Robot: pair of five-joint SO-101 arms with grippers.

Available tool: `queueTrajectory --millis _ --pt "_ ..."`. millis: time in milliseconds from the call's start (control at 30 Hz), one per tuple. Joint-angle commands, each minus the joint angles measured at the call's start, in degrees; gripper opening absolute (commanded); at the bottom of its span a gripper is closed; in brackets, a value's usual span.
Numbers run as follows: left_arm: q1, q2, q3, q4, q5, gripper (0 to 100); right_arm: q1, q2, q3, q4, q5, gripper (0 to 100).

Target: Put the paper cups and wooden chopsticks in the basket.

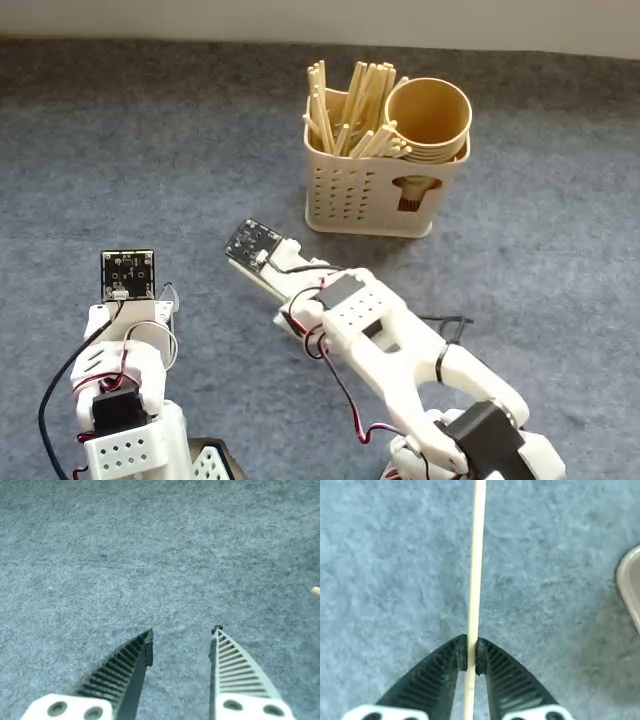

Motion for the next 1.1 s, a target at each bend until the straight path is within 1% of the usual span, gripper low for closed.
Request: queueTrajectory --millis 0,400,600,700,800,867,1067 --pt "-0.7 -0.2 1.1 0.0 -0.4 19 -0.6 -3.6 -0.2 0.4 -0.7 0.6" --pt "-0.7 -0.2 1.1 0.0 -0.4 19 -0.6 -3.9 -0.2 0.4 -0.7 0.6" --pt "-0.7 -0.2 1.1 0.0 -0.4 19 -1.7 -3.9 -0.3 0.4 -0.8 0.5" --pt "-0.7 -0.2 1.1 0.0 -0.4 19 -1.6 -4.2 -0.5 0.4 -2.4 0.5" --pt "-0.7 -0.2 1.1 0.0 -0.4 19 -1.5 -8.2 -0.3 0.5 -7.5 0.5" --pt "-0.7 -0.2 1.1 0.0 -0.4 19 -0.9 -12.9 0.9 0.6 -9.1 0.5" --pt "-0.7 -0.2 1.1 0.0 -0.4 19 2.4 -26.6 6.1 0.0 -9.6 0.5"
